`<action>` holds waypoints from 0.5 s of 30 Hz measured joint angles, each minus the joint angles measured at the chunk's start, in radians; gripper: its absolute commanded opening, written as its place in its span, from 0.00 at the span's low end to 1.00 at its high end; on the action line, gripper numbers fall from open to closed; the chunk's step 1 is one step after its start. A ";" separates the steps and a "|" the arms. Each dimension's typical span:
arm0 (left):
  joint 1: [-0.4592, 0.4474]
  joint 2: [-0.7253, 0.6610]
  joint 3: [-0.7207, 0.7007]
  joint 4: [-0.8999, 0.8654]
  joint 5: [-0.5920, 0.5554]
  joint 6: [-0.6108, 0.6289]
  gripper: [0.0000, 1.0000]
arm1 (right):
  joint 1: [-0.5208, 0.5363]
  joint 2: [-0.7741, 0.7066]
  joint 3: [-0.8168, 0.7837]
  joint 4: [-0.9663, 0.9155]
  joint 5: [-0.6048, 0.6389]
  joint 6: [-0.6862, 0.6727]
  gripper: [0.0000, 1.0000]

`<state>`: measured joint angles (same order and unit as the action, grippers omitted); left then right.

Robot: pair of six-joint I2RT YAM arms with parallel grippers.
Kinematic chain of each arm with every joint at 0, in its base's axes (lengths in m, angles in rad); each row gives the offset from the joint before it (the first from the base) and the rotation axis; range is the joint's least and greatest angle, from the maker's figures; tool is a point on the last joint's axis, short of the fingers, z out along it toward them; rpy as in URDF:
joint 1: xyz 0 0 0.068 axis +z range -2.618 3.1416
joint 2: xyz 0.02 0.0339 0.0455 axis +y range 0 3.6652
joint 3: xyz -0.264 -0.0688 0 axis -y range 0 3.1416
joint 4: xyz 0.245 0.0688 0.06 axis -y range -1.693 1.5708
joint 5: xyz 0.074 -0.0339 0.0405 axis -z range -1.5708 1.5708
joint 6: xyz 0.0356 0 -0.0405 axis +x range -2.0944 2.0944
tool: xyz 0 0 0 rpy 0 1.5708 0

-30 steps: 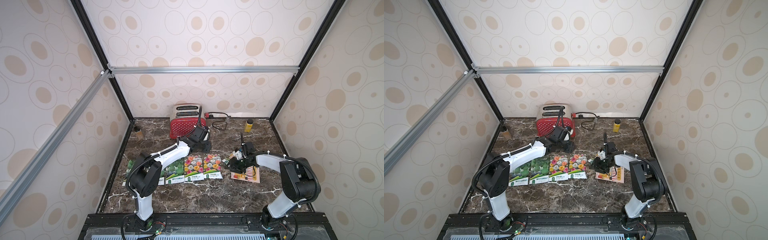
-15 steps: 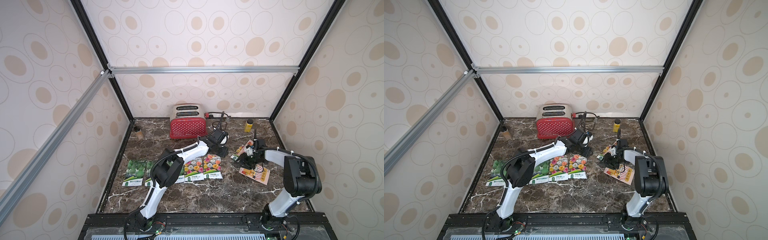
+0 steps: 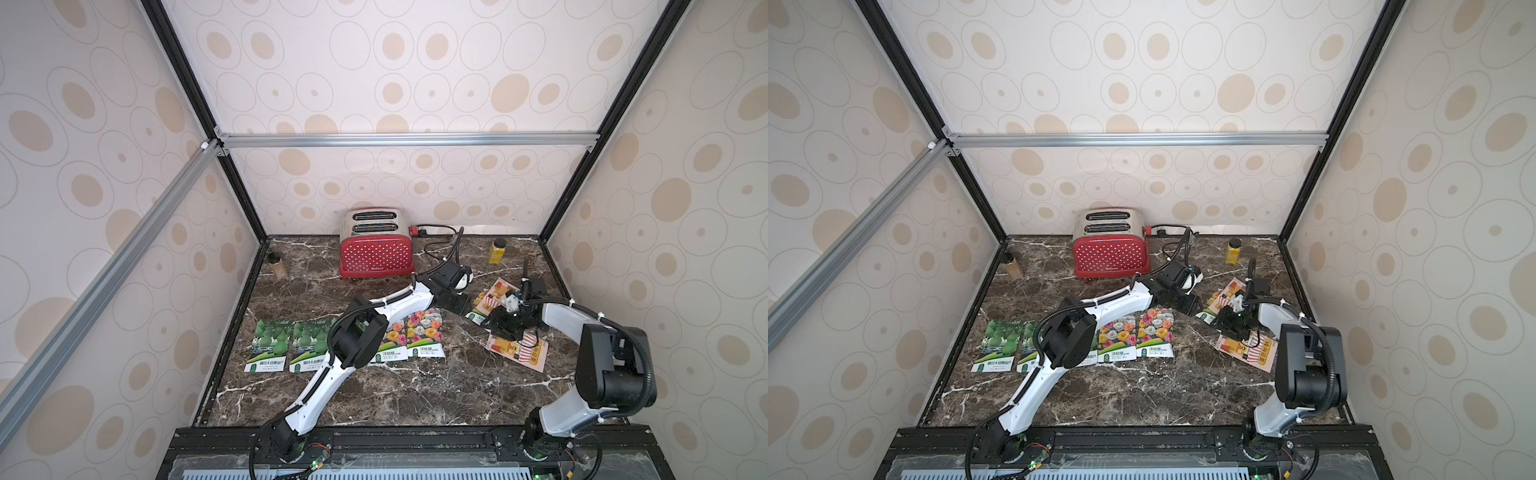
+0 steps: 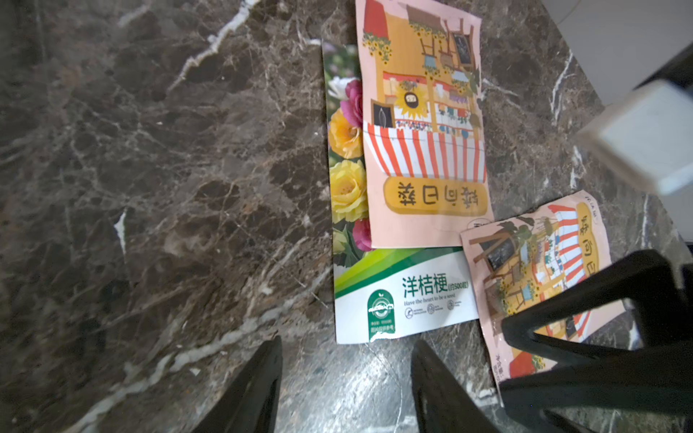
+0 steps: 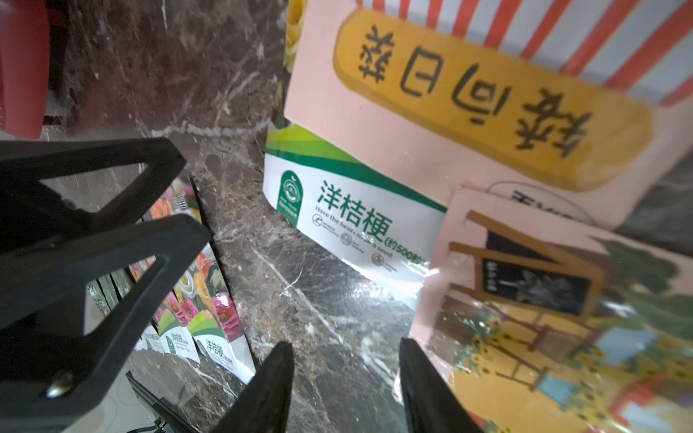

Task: Arrange the seed packets in a row
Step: Move the seed packet to the center of the board.

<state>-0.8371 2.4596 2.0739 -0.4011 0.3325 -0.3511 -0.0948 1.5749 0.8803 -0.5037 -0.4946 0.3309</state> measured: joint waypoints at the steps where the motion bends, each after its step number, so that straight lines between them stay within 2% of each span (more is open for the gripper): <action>1: 0.000 0.009 0.010 0.000 0.003 -0.001 0.56 | -0.004 -0.010 0.000 -0.003 0.006 -0.001 0.50; 15: -0.001 0.055 0.028 0.003 0.029 -0.019 0.57 | -0.019 0.039 0.000 0.019 0.050 0.012 0.46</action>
<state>-0.8383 2.5141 2.1017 -0.3981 0.3611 -0.3706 -0.1135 1.6138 0.8806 -0.4850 -0.4442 0.3431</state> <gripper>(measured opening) 0.572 0.477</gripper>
